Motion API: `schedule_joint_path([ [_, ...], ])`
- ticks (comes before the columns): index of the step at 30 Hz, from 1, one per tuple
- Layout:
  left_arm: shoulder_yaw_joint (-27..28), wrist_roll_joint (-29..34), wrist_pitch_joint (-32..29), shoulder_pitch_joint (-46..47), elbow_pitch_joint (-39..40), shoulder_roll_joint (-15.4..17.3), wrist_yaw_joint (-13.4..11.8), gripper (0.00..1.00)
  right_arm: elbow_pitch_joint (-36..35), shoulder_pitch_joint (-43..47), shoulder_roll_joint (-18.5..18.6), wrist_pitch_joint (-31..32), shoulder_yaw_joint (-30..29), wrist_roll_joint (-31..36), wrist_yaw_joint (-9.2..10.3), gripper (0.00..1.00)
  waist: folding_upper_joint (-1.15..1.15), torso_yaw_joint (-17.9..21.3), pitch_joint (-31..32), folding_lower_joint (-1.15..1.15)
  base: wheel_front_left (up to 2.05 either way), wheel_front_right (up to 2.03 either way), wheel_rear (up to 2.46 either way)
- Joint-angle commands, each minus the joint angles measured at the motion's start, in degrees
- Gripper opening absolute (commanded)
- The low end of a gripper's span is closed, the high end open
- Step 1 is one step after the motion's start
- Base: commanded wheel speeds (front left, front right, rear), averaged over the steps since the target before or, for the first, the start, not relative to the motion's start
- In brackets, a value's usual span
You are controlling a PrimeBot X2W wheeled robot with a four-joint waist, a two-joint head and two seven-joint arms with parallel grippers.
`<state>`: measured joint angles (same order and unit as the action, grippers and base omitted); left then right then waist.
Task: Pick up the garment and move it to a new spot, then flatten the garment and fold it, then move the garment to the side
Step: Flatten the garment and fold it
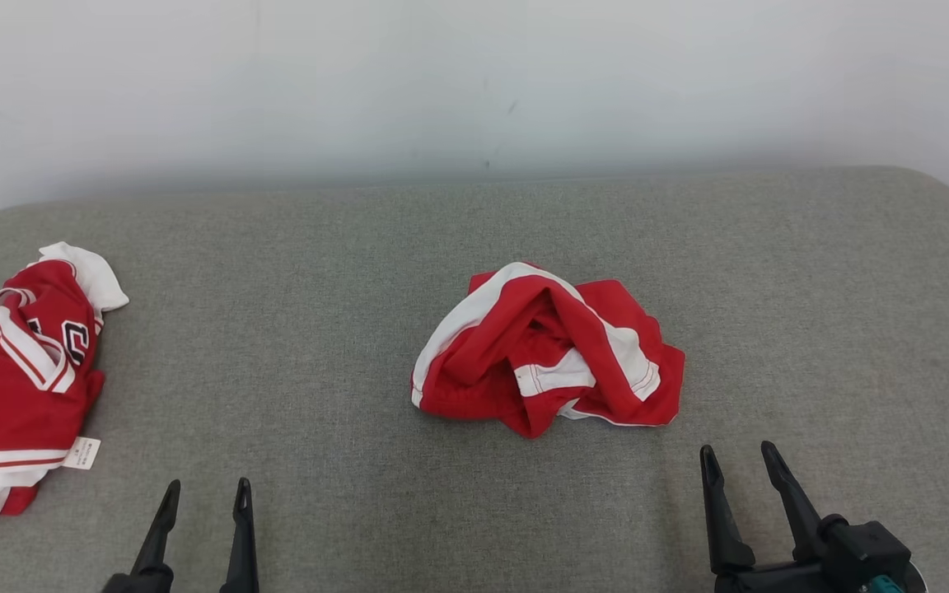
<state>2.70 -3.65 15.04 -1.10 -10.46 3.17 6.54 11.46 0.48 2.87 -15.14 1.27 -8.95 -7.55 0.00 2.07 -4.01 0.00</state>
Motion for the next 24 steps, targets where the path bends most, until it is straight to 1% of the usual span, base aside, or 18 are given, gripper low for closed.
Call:
schedule_joint_path([
  [1, 0.25, -0.59, 0.14, -0.10, -0.16, -0.16, -0.06, 1.00, 0.00, 0.57, 0.01, -0.09, 0.15, 0.60, 0.12, 1.00, 0.00, 0.00, -0.01, 0.00, 0.00, 0.00, 0.00],
  [24, 1.34, -1.92, 0.13, 0.28, -0.17, -0.33, 0.33, 1.00, 0.38, 0.13, 0.01, -0.09, 0.01, 0.54, 0.12, 1.00, 0.00, 0.03, -0.16, 0.00, 0.00, 0.00, 0.00],
])
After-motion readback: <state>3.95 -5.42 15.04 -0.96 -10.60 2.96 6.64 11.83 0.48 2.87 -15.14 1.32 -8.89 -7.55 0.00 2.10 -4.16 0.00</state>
